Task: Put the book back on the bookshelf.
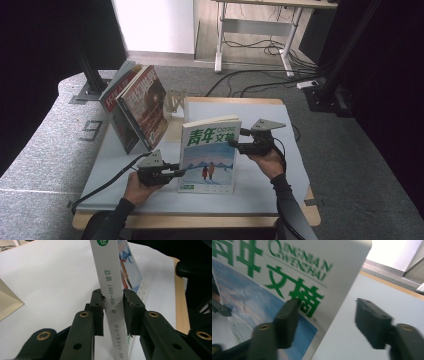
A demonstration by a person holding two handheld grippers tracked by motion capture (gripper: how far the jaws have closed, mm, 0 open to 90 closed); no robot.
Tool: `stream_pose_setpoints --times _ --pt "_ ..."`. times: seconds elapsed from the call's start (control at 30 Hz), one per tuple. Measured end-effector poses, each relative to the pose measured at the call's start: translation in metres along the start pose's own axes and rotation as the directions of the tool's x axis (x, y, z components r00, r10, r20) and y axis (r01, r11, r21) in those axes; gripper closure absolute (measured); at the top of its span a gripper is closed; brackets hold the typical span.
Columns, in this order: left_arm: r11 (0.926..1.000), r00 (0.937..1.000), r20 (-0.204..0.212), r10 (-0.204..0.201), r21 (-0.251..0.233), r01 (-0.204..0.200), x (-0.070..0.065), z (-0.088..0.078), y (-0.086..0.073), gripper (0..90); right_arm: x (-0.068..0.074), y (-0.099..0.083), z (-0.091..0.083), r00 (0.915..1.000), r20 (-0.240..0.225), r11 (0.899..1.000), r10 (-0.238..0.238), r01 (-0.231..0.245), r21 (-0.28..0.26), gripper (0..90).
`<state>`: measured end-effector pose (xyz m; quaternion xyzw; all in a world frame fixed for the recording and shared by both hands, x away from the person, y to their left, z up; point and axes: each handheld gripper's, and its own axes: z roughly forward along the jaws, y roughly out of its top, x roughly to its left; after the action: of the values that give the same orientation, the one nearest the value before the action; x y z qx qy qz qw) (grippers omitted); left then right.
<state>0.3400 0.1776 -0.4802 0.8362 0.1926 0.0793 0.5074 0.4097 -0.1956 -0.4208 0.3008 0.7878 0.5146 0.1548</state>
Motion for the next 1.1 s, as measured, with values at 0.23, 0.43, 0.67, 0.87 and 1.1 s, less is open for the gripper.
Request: stream_pose_setpoints --times 0.23,0.43,0.67,0.87,1.1 --pt "0.9999 0.9997 0.017 0.016 0.002 -0.016 -0.003 -0.004 -0.001 72.7 0.001 0.000 0.006 0.9920 -0.124 1.000 0.022 -0.022 -0.002 40.4" --pt "0.9998 0.9998 0.008 0.020 -0.001 -0.020 -0.002 -0.003 -0.001 72.4 0.005 0.003 0.003 0.9948 -0.102 1.000 0.006 -0.005 0.009 55.9" --pt "0.9995 0.9997 0.002 0.025 -0.019 -0.025 -0.001 -0.003 -0.002 72.2 0.008 0.005 0.002 0.9972 -0.073 1.000 -0.017 0.017 0.003 57.7" --pt "0.9958 0.9965 -0.049 0.067 -0.059 -0.070 -0.001 0.001 -0.001 73.2 0.012 0.015 -0.004 0.9979 -0.046 0.998 -0.045 0.043 -0.039 59.2" --pt "0.9943 0.9935 -0.068 0.091 -0.049 -0.095 0.002 0.001 -0.002 72.4 0.017 0.022 -0.010 0.9957 -0.048 0.994 -0.079 0.075 -0.082 62.2"
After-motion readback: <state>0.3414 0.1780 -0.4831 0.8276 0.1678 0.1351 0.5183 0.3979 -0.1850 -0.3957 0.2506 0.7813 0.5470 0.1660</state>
